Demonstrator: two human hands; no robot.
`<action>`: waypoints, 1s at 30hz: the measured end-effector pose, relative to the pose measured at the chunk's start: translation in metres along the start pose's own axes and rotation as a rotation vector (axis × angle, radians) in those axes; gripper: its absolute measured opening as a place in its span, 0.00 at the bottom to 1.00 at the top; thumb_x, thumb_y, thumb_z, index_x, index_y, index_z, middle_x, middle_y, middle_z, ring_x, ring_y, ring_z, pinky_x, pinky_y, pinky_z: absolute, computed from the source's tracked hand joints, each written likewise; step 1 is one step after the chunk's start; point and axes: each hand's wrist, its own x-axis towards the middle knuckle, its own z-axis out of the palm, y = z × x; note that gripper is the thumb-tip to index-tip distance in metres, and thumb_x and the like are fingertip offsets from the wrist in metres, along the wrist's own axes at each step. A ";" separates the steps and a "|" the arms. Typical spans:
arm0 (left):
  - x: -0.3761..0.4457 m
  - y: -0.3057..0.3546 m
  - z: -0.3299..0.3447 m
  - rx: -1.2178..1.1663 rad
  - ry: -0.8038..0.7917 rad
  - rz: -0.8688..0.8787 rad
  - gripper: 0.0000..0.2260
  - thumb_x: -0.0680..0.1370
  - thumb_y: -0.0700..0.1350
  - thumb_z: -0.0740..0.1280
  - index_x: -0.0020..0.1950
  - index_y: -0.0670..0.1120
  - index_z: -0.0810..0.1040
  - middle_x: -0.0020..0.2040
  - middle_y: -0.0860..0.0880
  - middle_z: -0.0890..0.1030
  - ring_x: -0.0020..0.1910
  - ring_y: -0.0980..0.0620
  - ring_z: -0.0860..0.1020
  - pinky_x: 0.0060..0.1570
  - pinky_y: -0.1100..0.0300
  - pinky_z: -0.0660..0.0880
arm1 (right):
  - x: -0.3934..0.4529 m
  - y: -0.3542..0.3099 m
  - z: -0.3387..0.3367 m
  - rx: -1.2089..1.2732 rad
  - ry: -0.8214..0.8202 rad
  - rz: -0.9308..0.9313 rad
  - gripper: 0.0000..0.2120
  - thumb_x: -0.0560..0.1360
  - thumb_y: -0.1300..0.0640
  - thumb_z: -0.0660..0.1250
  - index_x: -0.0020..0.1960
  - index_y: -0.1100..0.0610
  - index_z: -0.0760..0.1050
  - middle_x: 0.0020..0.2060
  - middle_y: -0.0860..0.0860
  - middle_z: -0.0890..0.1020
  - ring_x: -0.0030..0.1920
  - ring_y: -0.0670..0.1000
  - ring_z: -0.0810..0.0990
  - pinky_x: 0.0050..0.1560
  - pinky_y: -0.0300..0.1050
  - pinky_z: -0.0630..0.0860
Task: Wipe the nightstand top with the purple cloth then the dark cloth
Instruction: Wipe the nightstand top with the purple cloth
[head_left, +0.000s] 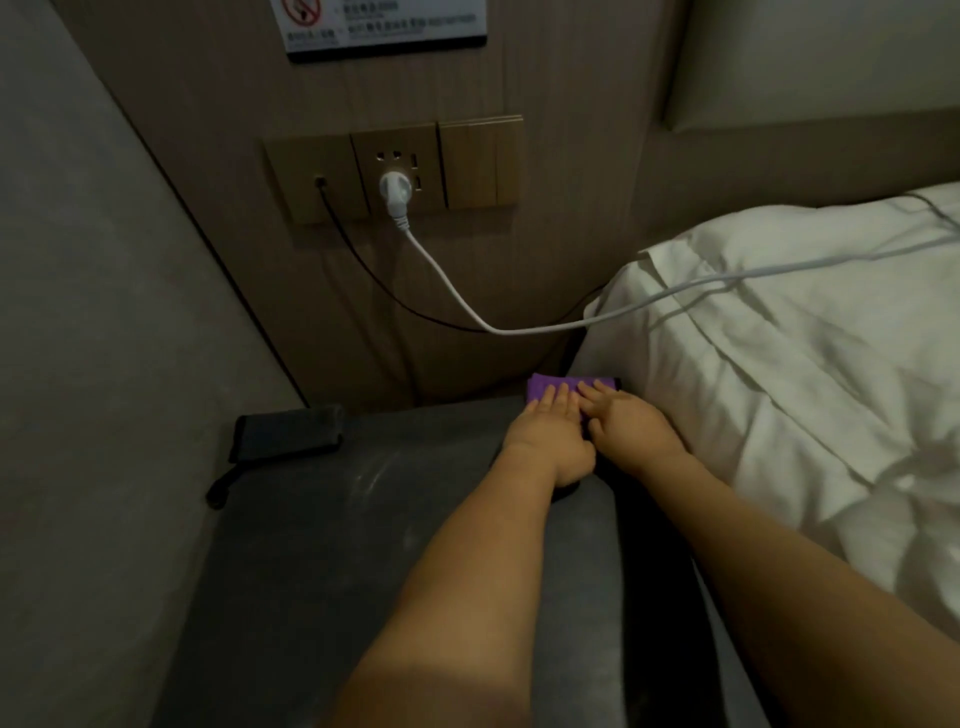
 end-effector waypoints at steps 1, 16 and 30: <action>-0.001 -0.001 0.000 -0.005 -0.002 0.002 0.30 0.82 0.49 0.52 0.80 0.39 0.44 0.80 0.43 0.44 0.80 0.47 0.44 0.78 0.54 0.44 | 0.000 -0.002 -0.001 -0.019 -0.009 0.000 0.25 0.78 0.58 0.53 0.76 0.57 0.58 0.77 0.53 0.59 0.77 0.50 0.57 0.75 0.43 0.56; -0.033 -0.007 0.020 -0.029 0.042 0.027 0.29 0.82 0.47 0.52 0.80 0.41 0.45 0.81 0.44 0.45 0.80 0.48 0.44 0.77 0.55 0.43 | -0.024 -0.028 0.013 -0.050 -0.039 0.072 0.26 0.80 0.58 0.52 0.77 0.57 0.55 0.77 0.53 0.57 0.77 0.51 0.55 0.77 0.46 0.54; -0.075 -0.053 0.018 -0.052 0.042 -0.048 0.30 0.81 0.46 0.54 0.80 0.41 0.45 0.81 0.44 0.45 0.80 0.49 0.45 0.77 0.57 0.43 | -0.024 -0.095 0.011 -0.086 -0.103 -0.014 0.25 0.81 0.56 0.51 0.77 0.60 0.54 0.77 0.57 0.56 0.77 0.55 0.56 0.76 0.48 0.54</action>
